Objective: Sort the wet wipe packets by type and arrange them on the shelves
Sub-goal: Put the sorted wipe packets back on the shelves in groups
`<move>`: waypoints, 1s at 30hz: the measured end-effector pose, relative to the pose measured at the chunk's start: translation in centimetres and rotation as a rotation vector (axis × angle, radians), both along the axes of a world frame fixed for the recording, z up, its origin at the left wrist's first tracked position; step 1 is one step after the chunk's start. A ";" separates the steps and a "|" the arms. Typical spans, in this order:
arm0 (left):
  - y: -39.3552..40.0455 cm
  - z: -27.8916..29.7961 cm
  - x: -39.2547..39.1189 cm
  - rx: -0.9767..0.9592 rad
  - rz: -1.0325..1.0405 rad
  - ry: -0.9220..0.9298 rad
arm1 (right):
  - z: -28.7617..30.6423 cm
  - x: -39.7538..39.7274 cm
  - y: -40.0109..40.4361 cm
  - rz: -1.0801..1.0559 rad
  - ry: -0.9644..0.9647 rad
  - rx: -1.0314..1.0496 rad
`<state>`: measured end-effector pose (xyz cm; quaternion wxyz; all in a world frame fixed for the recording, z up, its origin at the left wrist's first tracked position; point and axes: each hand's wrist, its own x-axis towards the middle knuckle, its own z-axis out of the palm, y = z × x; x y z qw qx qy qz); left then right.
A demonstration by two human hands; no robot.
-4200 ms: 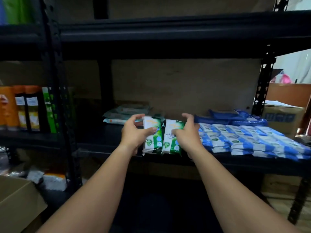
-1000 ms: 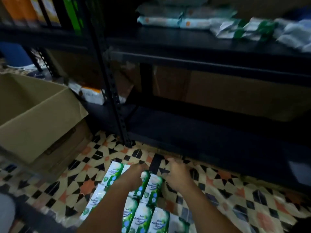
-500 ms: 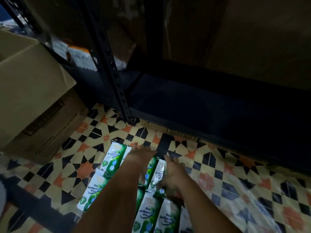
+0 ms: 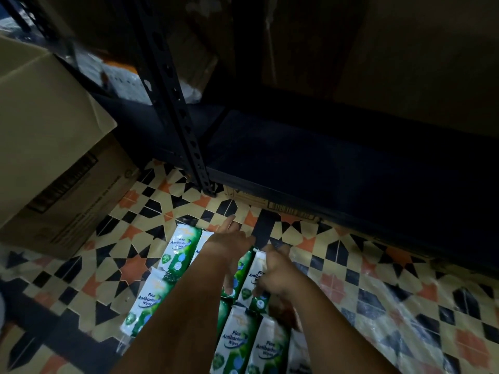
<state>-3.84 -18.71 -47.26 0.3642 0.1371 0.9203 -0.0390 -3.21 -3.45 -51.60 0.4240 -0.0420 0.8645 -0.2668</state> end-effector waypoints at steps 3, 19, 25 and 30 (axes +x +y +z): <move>-0.1 0.0 -0.4 0.081 0.074 -0.071 | 0.7 -0.6 0.6 -0.015 -0.049 -0.065; -0.7 11.5 -0.6 0.746 0.511 0.137 | 14.8 -2.0 5.1 -0.228 0.023 -0.397; -0.8 19.2 0.7 1.039 0.611 0.379 | 25.4 -2.3 5.8 -0.157 0.283 -0.476; 0.0 28.2 1.1 1.208 0.573 0.534 | 34.4 -2.2 6.7 -0.154 0.517 -0.585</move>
